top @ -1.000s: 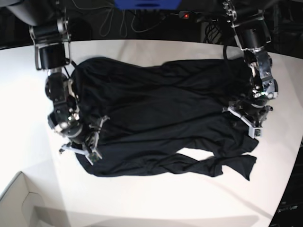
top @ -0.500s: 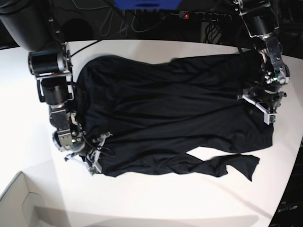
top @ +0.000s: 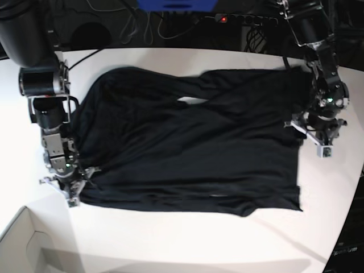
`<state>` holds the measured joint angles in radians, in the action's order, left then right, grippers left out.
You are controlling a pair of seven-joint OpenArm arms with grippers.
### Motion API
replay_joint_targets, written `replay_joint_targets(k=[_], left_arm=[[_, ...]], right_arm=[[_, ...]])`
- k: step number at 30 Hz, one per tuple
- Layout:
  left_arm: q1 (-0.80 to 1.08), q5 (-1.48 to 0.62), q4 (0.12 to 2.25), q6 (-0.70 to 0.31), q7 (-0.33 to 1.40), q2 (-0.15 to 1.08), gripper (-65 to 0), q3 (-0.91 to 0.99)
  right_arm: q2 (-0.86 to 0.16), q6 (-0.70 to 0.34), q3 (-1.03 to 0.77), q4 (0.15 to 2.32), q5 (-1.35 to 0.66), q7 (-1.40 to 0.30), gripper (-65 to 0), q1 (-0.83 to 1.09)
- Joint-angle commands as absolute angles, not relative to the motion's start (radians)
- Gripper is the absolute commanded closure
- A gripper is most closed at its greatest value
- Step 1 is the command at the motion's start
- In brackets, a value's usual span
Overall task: Layout the t-shirt on the table in an organized manner, then fold the t-shirt properly
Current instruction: 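Release the shirt and raise both grippers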
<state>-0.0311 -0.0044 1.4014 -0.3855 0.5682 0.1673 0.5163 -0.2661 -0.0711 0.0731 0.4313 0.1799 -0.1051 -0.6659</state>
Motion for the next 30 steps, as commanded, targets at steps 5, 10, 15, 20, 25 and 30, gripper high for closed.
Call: replay_joint_targets(k=[5,10,15,20,25,30], left_arm=[[-0.050,-0.015,1.524,-0.383,0.547,0.122,-33.5,0.515],[-0.044,-0.013,1.569,-0.383,0.547,0.071,-33.5,0.503],[-0.045,-0.013,1.494,-0.383,0.539,0.070,-33.5,0.394],[-0.105,-0.008,1.323,-0.383,0.538,0.073,-33.5,0.325],[-0.197,-0.010,1.116,-0.383,0.518,0.119,-33.5,0.325],[-0.226,-0.012,0.997,-0.377,0.378,0.182,-33.5,0.325]], right_arm=[[-0.268,-0.050,-0.094,0.553,0.177,-0.085,0.0,-0.651],[-0.239,-0.093,-0.128,0.886,0.177,-0.096,0.0,-0.503],[-0.231,-0.176,-0.128,1.164,0.177,-0.226,0.0,-0.380],[-0.208,-0.179,-0.130,1.322,0.177,-0.410,0.0,-0.271],[-0.180,-0.211,-0.130,1.544,0.176,-0.510,0.0,-0.099],[-0.128,-0.374,-0.140,1.791,0.177,-0.616,0.0,0.047]])
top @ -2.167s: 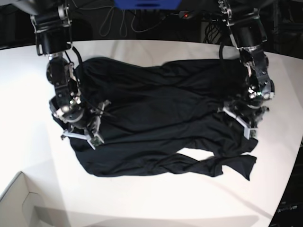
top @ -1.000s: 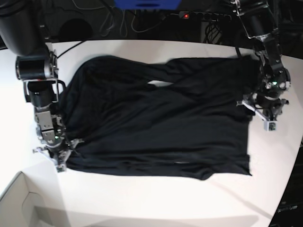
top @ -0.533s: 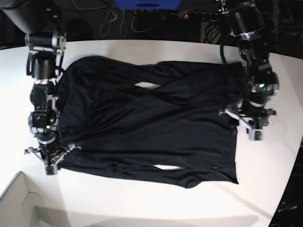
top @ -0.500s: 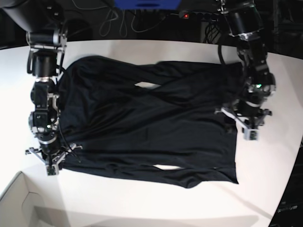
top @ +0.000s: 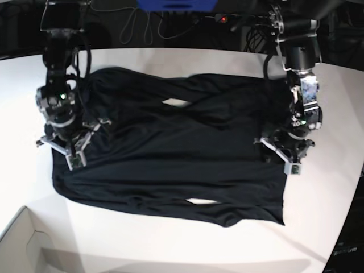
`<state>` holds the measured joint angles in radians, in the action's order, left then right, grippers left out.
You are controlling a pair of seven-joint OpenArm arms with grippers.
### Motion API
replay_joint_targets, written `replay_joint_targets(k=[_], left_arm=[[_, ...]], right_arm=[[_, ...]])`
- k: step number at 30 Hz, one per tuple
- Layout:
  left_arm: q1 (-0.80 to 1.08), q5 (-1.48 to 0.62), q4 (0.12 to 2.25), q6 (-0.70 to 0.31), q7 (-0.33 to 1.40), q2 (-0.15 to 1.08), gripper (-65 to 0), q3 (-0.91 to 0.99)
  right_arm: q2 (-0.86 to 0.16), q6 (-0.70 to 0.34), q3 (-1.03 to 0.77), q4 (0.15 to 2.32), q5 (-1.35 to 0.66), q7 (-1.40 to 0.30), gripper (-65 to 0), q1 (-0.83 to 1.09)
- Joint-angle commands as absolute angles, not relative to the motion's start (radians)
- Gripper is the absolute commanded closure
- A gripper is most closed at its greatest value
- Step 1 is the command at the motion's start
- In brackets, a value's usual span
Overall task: Layout the t-shirt on the table in an organized manner, then fold the t-shirt properly
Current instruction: 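Release the shirt and raise both grippers, then grasp the black shirt's collar-end corners with both grippers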
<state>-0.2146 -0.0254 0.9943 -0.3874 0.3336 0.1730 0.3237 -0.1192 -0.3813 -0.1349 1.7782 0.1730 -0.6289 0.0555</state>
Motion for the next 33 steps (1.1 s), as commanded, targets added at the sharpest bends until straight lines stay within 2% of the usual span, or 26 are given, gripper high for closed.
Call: replay_joint_targets(k=[1,4,12,17,23,29,33], left_arm=[[-0.228,-0.012,0.984,-0.375,0.364,0.194,-33.5,0.325],[-0.249,-0.013,0.947,-0.375,0.344,0.226,-33.5,0.326],[-0.325,-0.013,0.897,-0.380,0.343,0.263,-33.5,0.326],[-0.320,-0.015,1.052,-0.381,0.358,0.255,-33.5,0.326],[-0.262,-0.015,1.224,-0.381,0.490,0.237,-33.5,0.328],[-0.166,-0.015,1.201,-0.383,0.483,0.232,-33.5,0.328],[-0.162,-0.015,1.089,-0.383,0.378,0.219,-33.5,0.328]], right_arm=[[-0.119,-0.392,-0.142,1.814,0.179,-0.625,0.0,0.065],[-0.102,-0.427,-0.145,1.842,0.180,-0.634,0.0,0.117],[-0.099,-0.432,-0.140,1.840,0.177,-0.631,0.0,0.219],[-0.099,-0.433,-0.142,1.771,0.177,-0.630,0.0,0.226],[-0.110,-0.433,-0.170,1.638,0.179,-0.549,0.0,0.223],[-0.113,-0.433,-0.269,1.604,0.179,-0.503,0.0,0.223],[-0.113,-0.433,-0.348,1.609,0.179,-0.498,0.0,0.223]])
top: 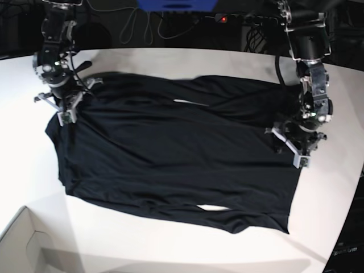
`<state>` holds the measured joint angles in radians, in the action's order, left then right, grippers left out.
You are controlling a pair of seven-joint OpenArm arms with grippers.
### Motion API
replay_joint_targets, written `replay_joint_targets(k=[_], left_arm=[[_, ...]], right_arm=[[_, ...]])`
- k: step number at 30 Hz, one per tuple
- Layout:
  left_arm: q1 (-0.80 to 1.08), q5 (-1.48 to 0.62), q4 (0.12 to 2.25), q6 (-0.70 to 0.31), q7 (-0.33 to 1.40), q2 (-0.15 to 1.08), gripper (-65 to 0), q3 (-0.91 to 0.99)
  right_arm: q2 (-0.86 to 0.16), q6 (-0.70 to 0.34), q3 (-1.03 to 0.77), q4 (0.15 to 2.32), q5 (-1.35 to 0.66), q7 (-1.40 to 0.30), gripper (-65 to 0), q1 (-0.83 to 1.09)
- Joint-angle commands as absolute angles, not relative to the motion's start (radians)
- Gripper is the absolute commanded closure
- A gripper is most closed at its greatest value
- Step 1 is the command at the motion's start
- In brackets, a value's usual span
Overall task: Layout the t-shirt on the table in an organized manner, then fold the t-shirt properly
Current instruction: 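Grasp the black shirt's collar-end corners with both grippers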
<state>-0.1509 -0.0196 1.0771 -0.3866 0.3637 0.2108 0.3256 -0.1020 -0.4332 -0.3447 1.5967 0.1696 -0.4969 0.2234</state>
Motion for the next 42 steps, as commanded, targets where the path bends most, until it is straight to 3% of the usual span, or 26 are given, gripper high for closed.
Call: replay_joint_targets(k=[1,6,10,14,19,23,27,34,42], left_arm=[[-0.166,-0.015,1.041,-0.383,0.346,0.219,-33.5,0.328],[-0.234,-0.013,0.843,-0.381,0.225,0.225,-33.5,0.321],[-0.285,-0.013,0.826,-0.381,0.211,0.225,-33.5,0.325],[-0.314,-0.013,0.901,-0.381,0.236,0.223,-33.5,0.325],[-0.305,-0.013,1.102,-0.381,0.403,0.216,-33.5,0.326],[-0.191,-0.015,1.331,-0.380,0.552,0.214,-33.5,0.329],[-0.048,-0.016,1.500,-0.381,0.562,0.153,-33.7,0.438],[-0.012,-0.015,1.508,-0.383,0.558,0.110,-33.8,0.544],[-0.013,-0.015,1.477,-0.383,0.559,0.099,-33.8,0.544]], right_arm=[[-0.113,-0.433,-0.363,1.610,0.179,-0.498,0.0,0.223],[-0.113,-0.435,-0.390,1.632,0.179,-0.498,0.0,0.231],[-0.108,-0.435,-0.387,1.730,0.177,-0.498,0.0,0.269],[-0.081,-0.435,-0.384,1.811,0.177,-0.498,0.0,0.282],[-0.071,-0.435,-0.384,1.836,0.177,-0.499,0.0,0.286],[-0.061,-0.435,-0.384,1.836,0.176,-0.498,0.0,0.286],[-0.058,-0.435,-0.384,1.834,0.176,-0.498,0.0,0.288],[-0.056,-0.595,-0.387,1.830,0.176,-0.506,0.0,0.288],[-0.056,-0.604,-0.389,1.830,0.176,-0.506,0.0,0.289]])
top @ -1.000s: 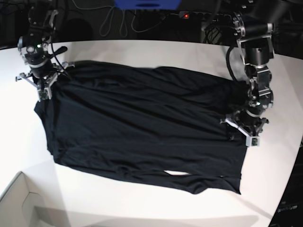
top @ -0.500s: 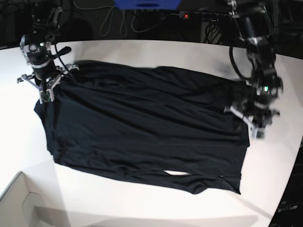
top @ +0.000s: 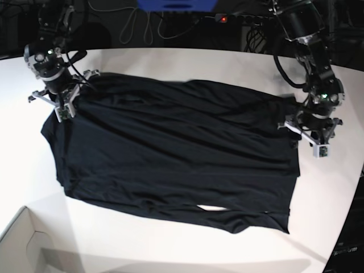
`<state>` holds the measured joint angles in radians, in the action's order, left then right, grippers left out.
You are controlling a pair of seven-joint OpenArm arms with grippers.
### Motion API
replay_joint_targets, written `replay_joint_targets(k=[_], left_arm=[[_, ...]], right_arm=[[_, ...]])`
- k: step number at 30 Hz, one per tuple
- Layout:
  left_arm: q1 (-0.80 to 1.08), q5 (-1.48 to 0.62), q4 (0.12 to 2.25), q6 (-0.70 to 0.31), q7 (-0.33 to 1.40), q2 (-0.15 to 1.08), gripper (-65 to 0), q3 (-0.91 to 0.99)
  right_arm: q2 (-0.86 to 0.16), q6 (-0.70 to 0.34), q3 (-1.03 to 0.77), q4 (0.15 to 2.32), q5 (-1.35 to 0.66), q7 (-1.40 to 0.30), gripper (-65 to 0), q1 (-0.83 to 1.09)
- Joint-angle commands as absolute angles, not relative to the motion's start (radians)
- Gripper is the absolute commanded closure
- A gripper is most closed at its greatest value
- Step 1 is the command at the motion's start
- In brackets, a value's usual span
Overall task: Layout the t-shirt on the table in an organized manner, then fold the t-shirt properly
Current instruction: 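Grasp the black shirt's collar-end corners with both grippers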
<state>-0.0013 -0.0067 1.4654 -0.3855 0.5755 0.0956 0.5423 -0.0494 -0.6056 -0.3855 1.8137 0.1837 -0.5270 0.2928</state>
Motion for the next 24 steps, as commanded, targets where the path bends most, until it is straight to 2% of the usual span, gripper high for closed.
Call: replay_joint_targets(k=[1,13,15,20,24], left_arm=[[-0.012,-0.015,1.477,-0.383,0.559,0.093,-33.8,0.545],[0.038,-0.015,1.475,-0.383,0.559,0.062,-33.2,0.544],[0.039,-0.015,1.477,-0.383,0.559,0.062,-28.5,0.542],[0.038,-0.015,1.478,-0.383,0.559,0.062,-1.6,0.549],[0.042,-0.015,1.498,-0.383,0.559,0.062,-0.3,0.550]], right_arm=[[-0.056,-0.604,-0.390,1.830,0.176,-0.506,0.0,0.289],[-0.039,-0.604,-0.390,1.830,0.177,-0.506,0.0,0.289],[-0.038,-0.604,-0.390,1.830,0.177,-0.506,0.0,0.289],[-0.036,-0.604,-0.390,1.828,0.177,-0.506,0.0,0.289],[-0.038,-0.604,-0.390,1.828,0.177,-0.506,0.0,0.289]])
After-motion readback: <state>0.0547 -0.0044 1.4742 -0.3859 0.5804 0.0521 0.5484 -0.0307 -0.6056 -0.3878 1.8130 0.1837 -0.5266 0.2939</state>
